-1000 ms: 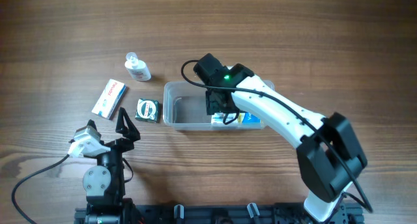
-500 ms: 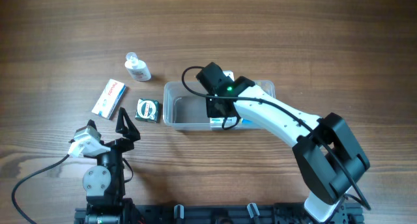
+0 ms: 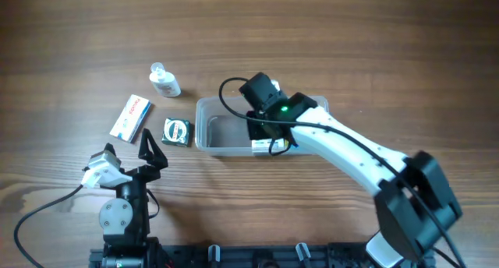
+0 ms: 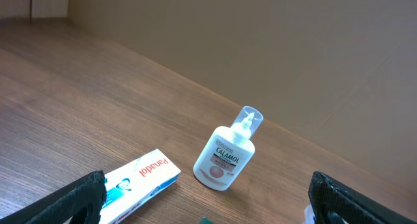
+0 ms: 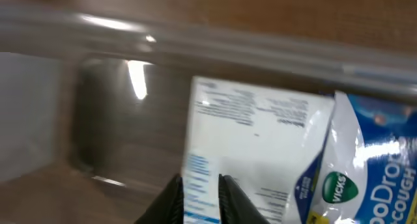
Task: Pack container
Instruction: 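Carry the white box into the container beside the Vicks box, release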
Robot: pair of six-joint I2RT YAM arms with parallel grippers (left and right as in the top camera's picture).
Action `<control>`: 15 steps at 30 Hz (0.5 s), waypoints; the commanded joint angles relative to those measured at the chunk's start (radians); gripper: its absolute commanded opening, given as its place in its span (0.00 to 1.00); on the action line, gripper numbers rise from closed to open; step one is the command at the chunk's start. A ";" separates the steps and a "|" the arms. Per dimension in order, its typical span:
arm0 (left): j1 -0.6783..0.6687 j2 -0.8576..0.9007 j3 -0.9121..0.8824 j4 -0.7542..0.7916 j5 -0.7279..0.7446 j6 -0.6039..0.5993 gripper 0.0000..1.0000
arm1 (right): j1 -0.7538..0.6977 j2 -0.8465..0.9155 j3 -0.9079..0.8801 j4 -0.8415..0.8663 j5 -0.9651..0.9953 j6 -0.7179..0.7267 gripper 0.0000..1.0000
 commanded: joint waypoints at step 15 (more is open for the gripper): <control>-0.006 -0.001 -0.004 -0.003 -0.002 0.002 1.00 | 0.026 0.114 0.021 0.029 0.028 -0.003 0.07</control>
